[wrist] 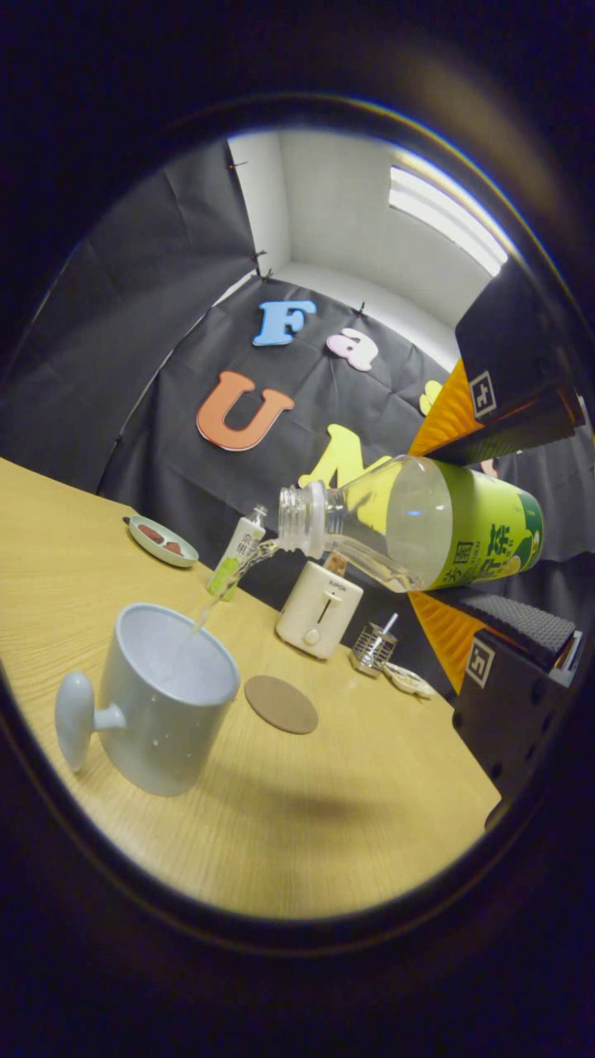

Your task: Take the bottle from table, then pour the juice into the cup, finally place the bottle on the coaster

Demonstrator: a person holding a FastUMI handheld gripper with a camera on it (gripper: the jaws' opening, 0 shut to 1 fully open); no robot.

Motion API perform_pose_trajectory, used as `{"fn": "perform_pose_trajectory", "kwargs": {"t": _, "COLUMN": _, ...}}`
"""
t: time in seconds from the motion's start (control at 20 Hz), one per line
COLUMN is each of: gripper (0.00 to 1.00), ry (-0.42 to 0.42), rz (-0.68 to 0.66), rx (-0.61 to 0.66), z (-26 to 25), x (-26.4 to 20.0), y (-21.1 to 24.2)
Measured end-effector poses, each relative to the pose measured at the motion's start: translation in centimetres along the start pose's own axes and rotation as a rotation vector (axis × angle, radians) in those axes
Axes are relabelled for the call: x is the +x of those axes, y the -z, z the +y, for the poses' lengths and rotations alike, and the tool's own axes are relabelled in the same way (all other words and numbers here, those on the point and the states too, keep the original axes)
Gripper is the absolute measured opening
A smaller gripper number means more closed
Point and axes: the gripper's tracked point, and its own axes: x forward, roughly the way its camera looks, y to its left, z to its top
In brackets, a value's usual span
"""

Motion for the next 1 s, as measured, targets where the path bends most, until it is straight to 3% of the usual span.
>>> {"fn": "perform_pose_trajectory", "kwargs": {"t": 1.0, "gripper": 0.81, "ry": 0.079, "rz": -0.004, "rx": -0.191, "z": -4.6, "x": -0.6, "y": -1.0}}
